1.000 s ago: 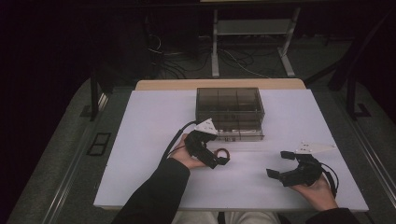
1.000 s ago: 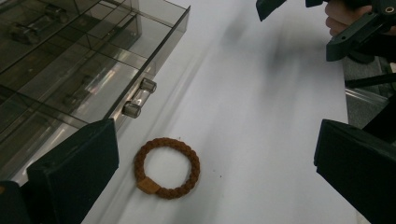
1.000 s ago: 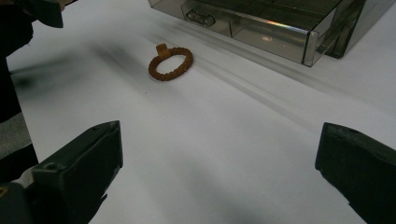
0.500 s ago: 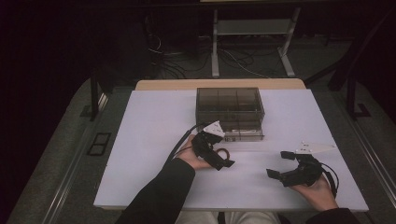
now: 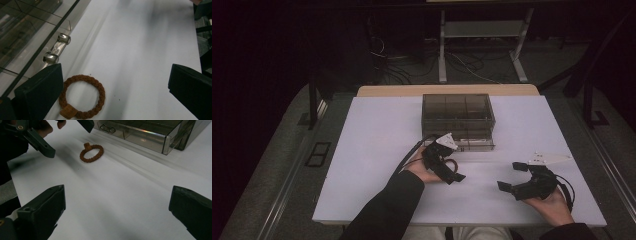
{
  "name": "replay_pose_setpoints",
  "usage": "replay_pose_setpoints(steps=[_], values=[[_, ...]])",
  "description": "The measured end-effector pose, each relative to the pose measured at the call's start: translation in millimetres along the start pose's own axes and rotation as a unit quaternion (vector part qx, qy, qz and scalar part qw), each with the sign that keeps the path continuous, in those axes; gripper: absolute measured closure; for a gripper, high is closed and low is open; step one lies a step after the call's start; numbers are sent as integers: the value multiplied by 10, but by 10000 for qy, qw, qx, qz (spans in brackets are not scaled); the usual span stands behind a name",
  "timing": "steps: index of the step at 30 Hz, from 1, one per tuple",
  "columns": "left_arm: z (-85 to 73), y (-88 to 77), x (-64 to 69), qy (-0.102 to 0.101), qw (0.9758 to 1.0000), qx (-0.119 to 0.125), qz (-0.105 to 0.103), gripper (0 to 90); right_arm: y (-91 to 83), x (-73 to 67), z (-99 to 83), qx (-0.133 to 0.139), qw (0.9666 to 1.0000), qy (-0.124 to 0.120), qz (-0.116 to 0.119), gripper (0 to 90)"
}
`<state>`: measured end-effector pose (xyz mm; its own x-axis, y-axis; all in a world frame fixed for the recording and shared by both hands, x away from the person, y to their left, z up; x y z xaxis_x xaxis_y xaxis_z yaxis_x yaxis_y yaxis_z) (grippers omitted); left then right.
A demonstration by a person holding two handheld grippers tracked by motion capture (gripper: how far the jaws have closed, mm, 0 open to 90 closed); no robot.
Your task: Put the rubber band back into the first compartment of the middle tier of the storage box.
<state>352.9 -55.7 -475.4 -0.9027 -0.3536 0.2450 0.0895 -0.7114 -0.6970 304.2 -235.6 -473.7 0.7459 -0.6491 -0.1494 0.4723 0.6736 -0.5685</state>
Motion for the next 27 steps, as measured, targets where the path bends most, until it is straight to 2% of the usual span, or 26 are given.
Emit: replay_pose_setpoints(steps=[13,14,18,27], values=[[-84,125,-40,81,9994,-341,74,0,-3,-1,-3,-4,10000,-4,5,2],[-96,138,-49,137,9991,-381,124,13,-2,-1,-3,-4,10000,-5,6,2],[-108,155,-60,108,9990,-413,161,53,-2,-1,-3,-2,10000,0,5,2],[-139,179,-64,141,9984,-530,153,117,-4,0,-5,-7,10000,-5,8,2]])
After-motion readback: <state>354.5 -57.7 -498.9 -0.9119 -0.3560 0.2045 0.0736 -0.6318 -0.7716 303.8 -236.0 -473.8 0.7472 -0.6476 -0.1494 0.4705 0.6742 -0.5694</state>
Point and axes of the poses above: each handheld gripper's, and its own axes: y roughly forward along the jaws, z roughly out of its top, x roughly to its right, the point moved 9 cm from there along y, roughly forward along the jaws, and after that the axes turned 7 degrees about -y, right-handed, at the moved point
